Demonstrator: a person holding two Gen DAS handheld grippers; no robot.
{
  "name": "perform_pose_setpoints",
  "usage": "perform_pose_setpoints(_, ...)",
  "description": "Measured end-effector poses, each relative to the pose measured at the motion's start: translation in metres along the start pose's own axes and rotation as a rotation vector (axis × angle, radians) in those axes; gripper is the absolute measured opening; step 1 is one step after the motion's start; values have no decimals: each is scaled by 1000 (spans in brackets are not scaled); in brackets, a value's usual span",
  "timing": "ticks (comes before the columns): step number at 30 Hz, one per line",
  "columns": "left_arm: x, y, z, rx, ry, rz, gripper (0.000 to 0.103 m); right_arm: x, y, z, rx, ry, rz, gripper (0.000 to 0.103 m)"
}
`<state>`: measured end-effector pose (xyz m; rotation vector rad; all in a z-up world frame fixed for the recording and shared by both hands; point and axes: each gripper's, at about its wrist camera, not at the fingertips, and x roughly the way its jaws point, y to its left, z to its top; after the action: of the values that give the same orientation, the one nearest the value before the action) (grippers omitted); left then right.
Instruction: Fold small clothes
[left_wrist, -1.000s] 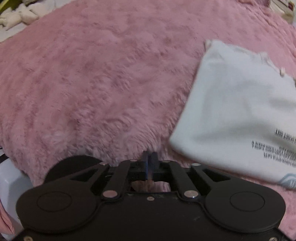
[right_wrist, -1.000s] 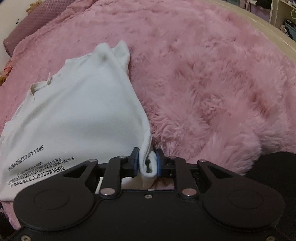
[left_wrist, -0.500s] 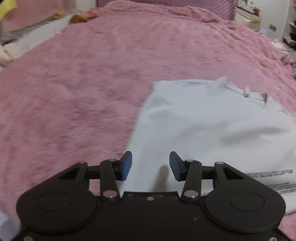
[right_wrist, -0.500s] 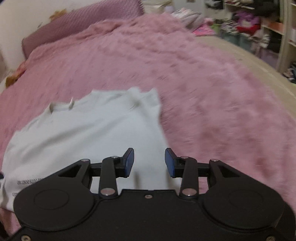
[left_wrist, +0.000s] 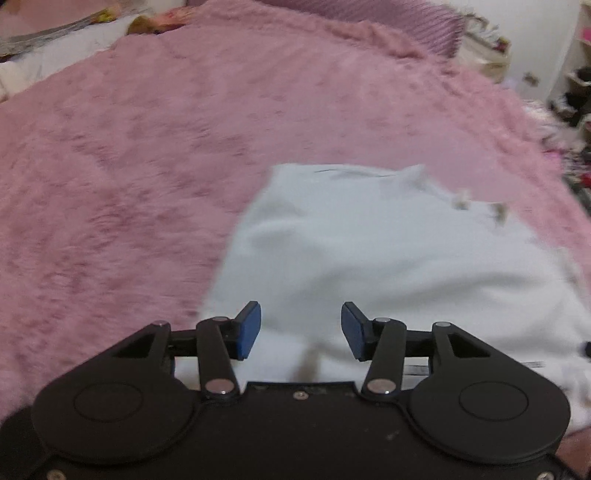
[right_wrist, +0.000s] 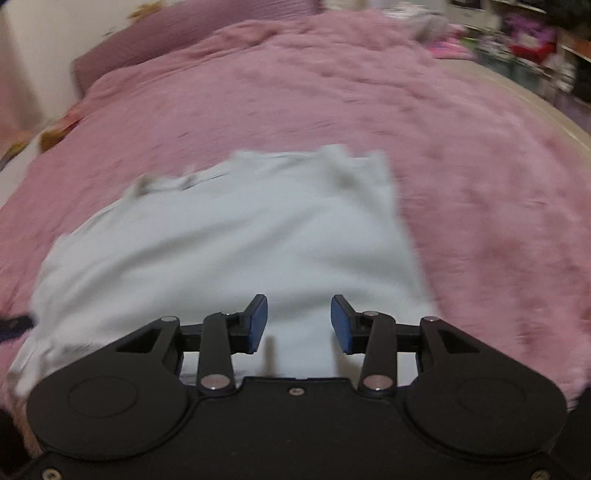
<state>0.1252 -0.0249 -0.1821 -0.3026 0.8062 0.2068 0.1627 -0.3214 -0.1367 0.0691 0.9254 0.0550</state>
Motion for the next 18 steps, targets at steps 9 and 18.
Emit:
perform_pose_setpoints(9,65,-46,-27,173,87,55,58,41,33,-27,-200,33,-107,39)
perform_pose_setpoints(18,20,-52,-23,142,70,-56,57,6,58,-29,-117,77,116,38)
